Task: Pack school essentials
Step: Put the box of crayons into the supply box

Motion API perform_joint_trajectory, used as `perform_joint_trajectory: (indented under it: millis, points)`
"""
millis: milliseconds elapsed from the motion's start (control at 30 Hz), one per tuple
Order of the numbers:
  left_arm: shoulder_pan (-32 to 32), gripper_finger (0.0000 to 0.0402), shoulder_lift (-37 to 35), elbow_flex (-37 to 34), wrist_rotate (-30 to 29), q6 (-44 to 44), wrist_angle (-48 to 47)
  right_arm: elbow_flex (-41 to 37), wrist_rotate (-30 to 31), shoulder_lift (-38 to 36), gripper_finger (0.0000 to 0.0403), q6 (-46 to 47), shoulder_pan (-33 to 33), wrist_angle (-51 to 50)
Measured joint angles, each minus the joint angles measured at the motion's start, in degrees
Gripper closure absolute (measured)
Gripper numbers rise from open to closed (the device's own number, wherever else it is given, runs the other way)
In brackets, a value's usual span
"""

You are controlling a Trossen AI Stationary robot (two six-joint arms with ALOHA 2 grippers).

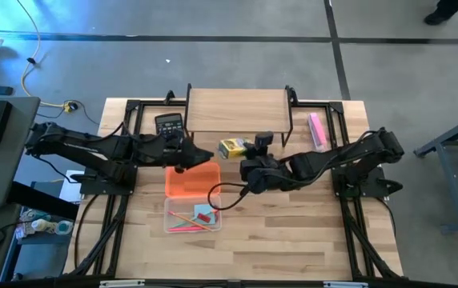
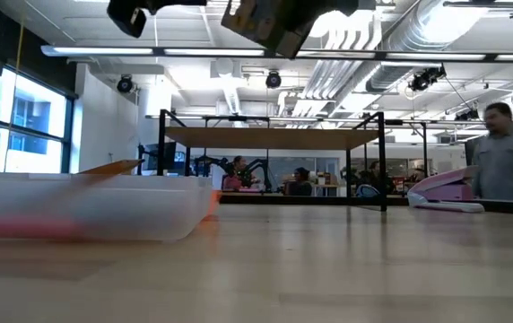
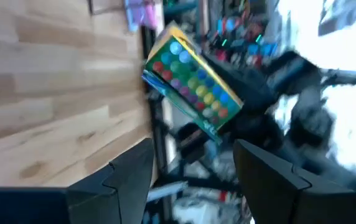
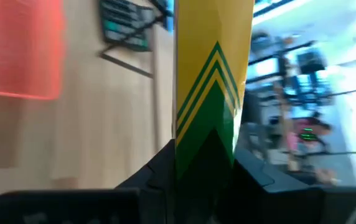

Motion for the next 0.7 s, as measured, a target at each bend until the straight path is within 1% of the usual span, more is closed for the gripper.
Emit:
perform_joint_trajectory:
  millis: [100,233,300,367,533,700]
  points:
    - [0.53,0.0190,0.61,-0.02,-1.91,-0.76,0.60,0.25,4.38,0.19,0.0315,-1.44,0.47,0.20]
    - [1.26,0.0190,1.60,0.09,-3.30,-3.49,4.27,0.25,7.47,0.21,0.0315,-3.70,0.71,1.96]
    - [1.76,0.0190,2.40,-0.13,-3.92,-3.77,6.33,0.27,8.00,0.21,0.0315,-7.21,0.68,3.76]
    - [2.20,0.0190,3.64,0.11,-4.09,-3.72,11.71,0.27,8.41,0.23,0.0315,-11.06,0.63,5.75]
    - [3.23,0.0190,6.50,0.06,-3.34,-3.69,19.10,0.27,12.24,0.21,0.0315,-20.77,0.25,10.73]
    - [4.28,0.0190,8.10,0.04,-3.07,-3.89,21.03,0.27,14.19,0.19,0.0315,-27.36,0.27,13.02]
